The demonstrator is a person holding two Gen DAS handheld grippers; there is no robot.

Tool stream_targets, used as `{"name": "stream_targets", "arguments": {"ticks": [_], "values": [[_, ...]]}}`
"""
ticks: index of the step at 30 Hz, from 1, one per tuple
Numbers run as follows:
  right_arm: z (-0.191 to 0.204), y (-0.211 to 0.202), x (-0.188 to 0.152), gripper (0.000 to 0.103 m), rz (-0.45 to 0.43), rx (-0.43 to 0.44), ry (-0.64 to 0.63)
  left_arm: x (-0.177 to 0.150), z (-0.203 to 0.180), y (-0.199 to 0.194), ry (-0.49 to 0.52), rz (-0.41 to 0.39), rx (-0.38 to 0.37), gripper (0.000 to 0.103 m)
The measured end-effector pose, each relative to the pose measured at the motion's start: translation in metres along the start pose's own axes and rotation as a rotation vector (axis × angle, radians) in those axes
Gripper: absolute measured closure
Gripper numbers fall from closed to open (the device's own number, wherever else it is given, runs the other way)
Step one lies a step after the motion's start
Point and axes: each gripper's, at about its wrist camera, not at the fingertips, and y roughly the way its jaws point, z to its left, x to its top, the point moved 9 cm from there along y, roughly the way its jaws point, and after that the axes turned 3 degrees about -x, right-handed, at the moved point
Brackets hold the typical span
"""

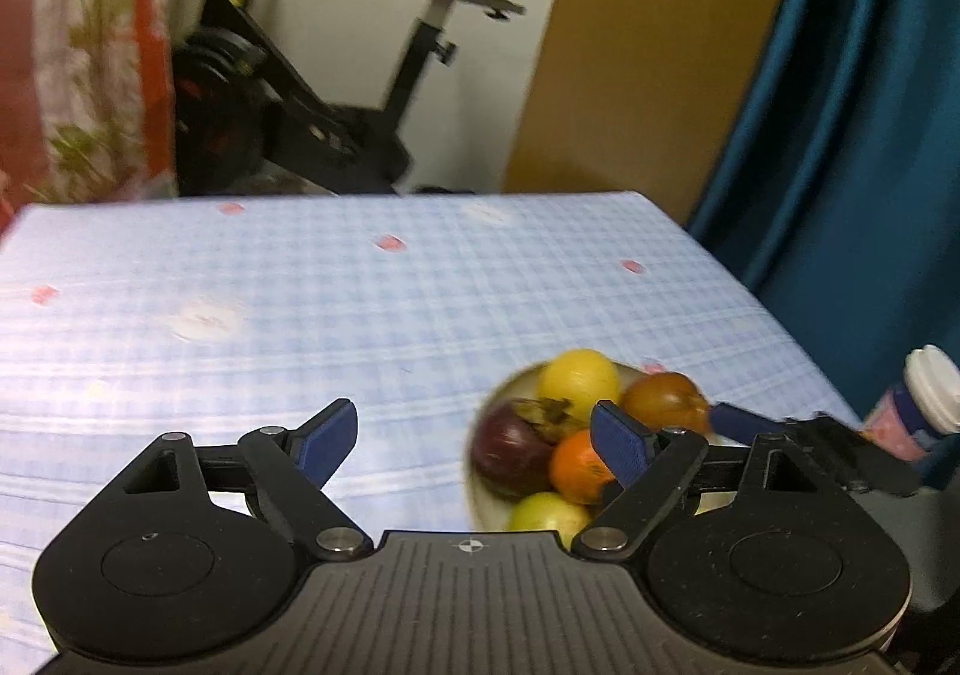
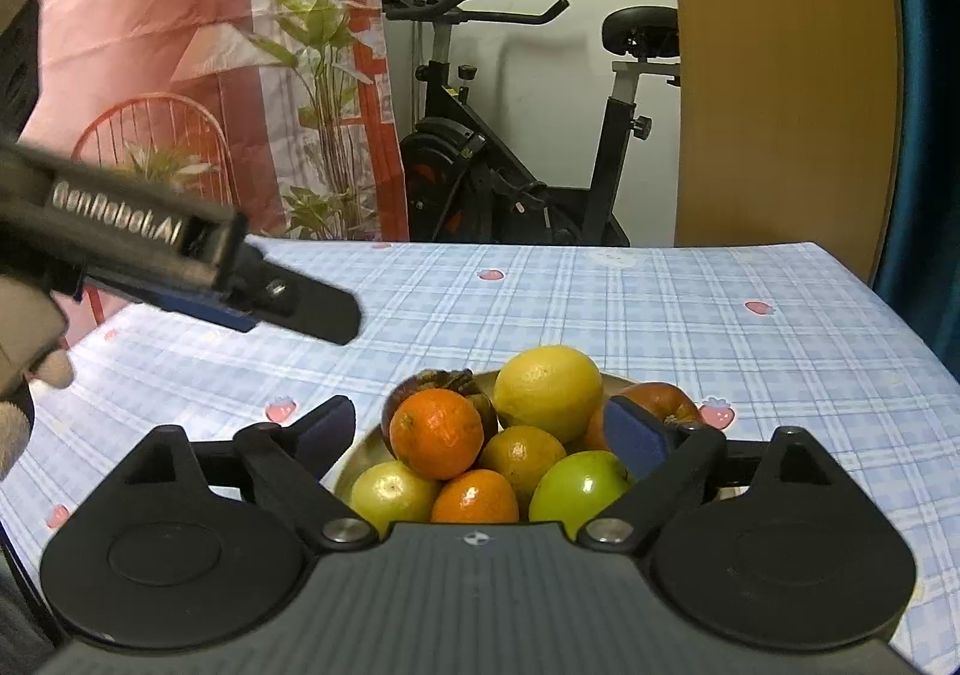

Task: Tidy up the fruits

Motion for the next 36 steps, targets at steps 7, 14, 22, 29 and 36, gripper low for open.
{"name": "stream_targets", "arguments": {"ticks": [7,14,22,29,36], "values": [[-0.003,-0.025,0.019,0.0,-0.014,0.009,0.099,0.016,0.008,-0.05,-0.018,-0.094,0.061,0.016],[0.007,-0.058,0.042,0.0,-0.009,0.0,0.086,0.023,0.01,-0.101,-0.022,-0.186,0.103,0.01],[0.029,-0.1,0.067,0.0,-0.036,-0.021,0.032,0.025,0.013,-0.164,-0.047,-0.269,0.167,0.006],[0.045,-0.131,0.086,0.0,-0.08,-0.033,-0.007,0.03,0.003,-0.204,-0.009,-0.343,0.249,0.005],[0.055,-0.141,0.094,0.0,-0.1,-0.033,-0.032,0.031,-0.004,-0.222,0.018,-0.371,0.291,0.005]]}}
